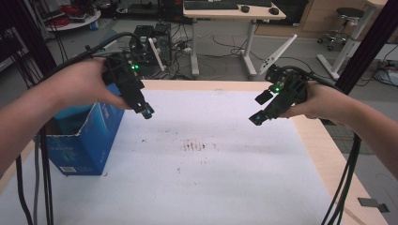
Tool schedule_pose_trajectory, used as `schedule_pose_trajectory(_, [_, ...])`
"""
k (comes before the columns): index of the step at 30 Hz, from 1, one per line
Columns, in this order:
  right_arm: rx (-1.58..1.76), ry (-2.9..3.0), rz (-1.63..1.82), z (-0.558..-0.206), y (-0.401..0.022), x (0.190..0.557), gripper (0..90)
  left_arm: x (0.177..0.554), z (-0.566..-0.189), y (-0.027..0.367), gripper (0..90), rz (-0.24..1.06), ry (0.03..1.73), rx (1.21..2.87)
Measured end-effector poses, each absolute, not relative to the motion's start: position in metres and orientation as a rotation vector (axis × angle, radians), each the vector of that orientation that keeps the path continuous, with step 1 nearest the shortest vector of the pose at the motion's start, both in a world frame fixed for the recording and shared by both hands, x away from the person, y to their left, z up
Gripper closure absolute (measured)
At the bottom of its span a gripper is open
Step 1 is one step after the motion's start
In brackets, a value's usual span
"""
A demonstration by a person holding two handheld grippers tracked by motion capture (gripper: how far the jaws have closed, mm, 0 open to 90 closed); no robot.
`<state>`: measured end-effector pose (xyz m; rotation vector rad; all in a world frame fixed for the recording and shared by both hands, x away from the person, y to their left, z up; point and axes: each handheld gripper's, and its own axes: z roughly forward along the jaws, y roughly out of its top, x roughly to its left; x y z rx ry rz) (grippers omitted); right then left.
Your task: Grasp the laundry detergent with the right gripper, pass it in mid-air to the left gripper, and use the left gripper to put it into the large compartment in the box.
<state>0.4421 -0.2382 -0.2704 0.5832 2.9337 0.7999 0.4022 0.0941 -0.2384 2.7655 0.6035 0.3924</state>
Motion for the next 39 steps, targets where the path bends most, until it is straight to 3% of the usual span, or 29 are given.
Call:
schedule_pose_trajectory(14, [0.577, 2.937, 0.815, -0.27, -0.238, 0.443, 13.4, 0.412, -0.27, 0.066, 20.2, 0.393, 0.605, 2.771])
schedule_pose_trajectory(39, [0.559, 2.955, 0.806, -0.272, -0.235, 0.446, 13.4, 0.412, -0.27, 0.072, 20.1, 0.397, 0.632, 2.765])
